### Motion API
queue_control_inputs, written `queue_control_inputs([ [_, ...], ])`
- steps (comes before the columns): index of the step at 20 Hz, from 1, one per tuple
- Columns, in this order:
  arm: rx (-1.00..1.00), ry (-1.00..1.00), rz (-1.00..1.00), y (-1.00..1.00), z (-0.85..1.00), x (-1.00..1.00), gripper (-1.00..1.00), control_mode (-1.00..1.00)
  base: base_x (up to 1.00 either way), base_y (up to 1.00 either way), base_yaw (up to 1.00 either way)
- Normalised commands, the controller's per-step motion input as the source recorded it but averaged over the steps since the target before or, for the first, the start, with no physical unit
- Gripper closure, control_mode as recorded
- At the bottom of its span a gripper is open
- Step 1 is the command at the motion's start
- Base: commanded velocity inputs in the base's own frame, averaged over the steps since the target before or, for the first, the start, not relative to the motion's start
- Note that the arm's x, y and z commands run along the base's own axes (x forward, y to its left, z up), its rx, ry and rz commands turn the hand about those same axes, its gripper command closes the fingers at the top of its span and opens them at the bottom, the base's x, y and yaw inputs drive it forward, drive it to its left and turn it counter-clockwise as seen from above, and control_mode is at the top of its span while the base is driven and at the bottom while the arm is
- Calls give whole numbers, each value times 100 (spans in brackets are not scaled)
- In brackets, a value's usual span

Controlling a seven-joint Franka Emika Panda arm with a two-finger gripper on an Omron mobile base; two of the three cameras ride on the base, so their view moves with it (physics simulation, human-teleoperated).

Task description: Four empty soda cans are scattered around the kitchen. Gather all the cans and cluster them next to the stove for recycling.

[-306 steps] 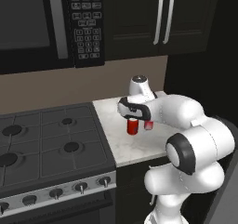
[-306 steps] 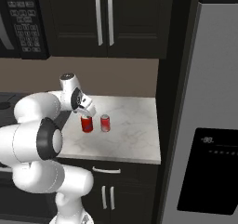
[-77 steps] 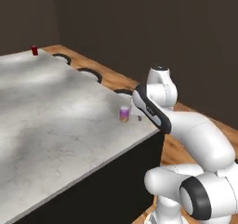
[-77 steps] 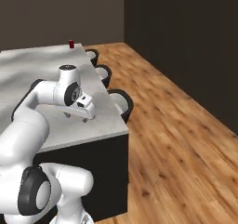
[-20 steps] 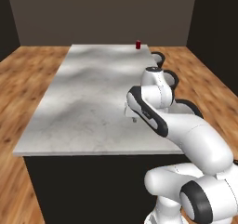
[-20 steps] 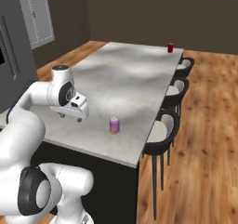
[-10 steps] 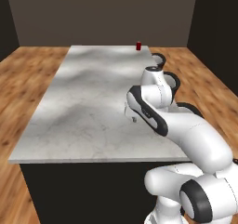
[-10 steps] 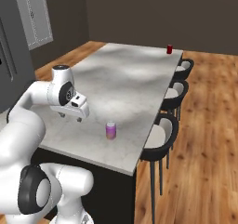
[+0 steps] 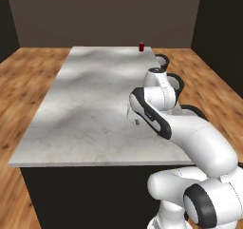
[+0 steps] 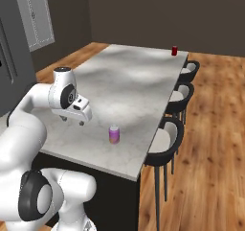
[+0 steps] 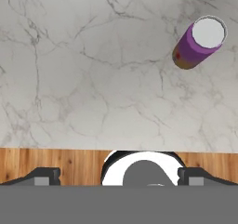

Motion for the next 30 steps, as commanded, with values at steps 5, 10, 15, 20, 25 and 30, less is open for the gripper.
queue_control_inputs([
  [5,0,0,0,0,0,0,-100,100,0,0,0],
  [10,0,0,0,0,0,0,-100,100,0,0,0],
  [15,0,0,0,0,0,0,-100,100,0,0,-1],
  [20,5,0,-9,-9,13,9,-100,-100,0,0,0],
  [25,7,0,-3,-21,18,26,-100,-100,0,0,0],
  [30,0,1,0,-33,3,20,-100,-100,0,0,0],
])
